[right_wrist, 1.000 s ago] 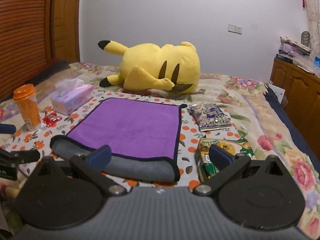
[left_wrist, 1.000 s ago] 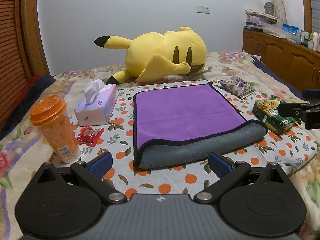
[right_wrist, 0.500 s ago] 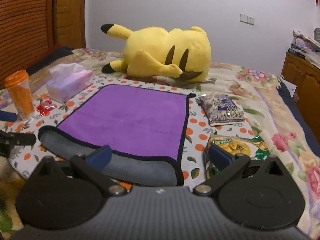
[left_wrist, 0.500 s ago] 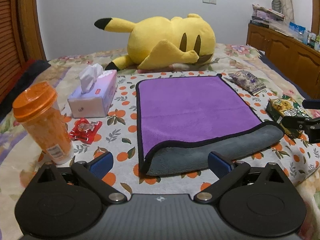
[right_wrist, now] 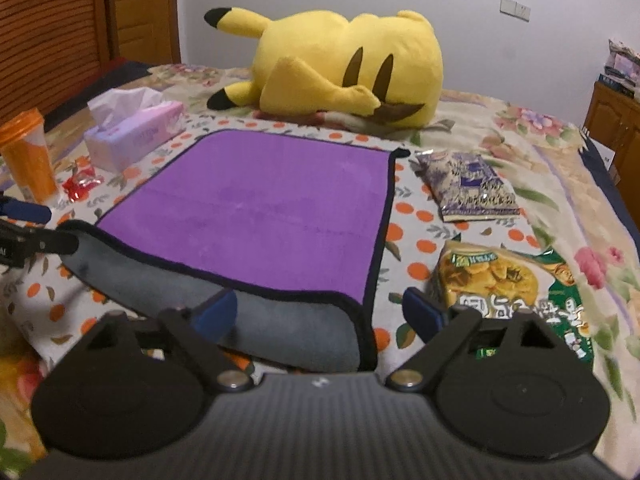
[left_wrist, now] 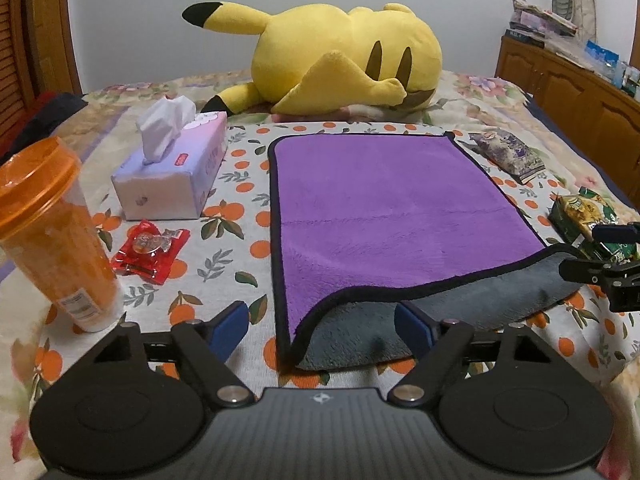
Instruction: Fold towel
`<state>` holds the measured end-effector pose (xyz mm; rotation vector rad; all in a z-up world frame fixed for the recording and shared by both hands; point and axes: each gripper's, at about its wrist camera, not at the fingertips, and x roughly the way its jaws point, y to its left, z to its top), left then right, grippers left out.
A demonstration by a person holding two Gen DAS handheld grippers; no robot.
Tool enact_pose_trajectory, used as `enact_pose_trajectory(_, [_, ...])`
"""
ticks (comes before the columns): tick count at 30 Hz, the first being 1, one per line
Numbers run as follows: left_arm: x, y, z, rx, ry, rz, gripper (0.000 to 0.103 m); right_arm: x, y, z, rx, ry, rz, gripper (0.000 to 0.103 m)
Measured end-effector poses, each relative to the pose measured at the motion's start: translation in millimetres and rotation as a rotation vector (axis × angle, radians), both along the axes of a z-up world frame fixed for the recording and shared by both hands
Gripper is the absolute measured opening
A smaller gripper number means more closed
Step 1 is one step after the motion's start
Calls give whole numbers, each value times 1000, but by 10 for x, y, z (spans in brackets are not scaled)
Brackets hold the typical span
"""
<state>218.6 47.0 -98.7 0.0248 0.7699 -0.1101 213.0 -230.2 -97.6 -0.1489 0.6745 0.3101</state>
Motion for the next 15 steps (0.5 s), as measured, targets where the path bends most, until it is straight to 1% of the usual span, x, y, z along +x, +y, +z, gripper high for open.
enact_pose_trajectory(2, [34,9,-23,-5,7,-4,76,32,-9,-28,2,11,-2,88])
enact_pose_trajectory(4, [67,17,-48,-11,18,-10,65,61,-17,-51,5,22,-3,87])
enact_pose_trajectory(6, [106,26,-77,-12,31,-18,58,90,-30,-79,13,42,-1,82])
enact_pose_trajectory(7, [122,32,-88,-15,35,-20,56,105,-37,-99,16,50,0,82])
enact_pose_trajectory(12, [169,71,-132,-35,56,-14,54,140,-62,-165,34,91,2,78])
enact_pose_trajectory(15, [172,87,-158,-46,68,-12,48,150,-80,-176,49,107,5,75])
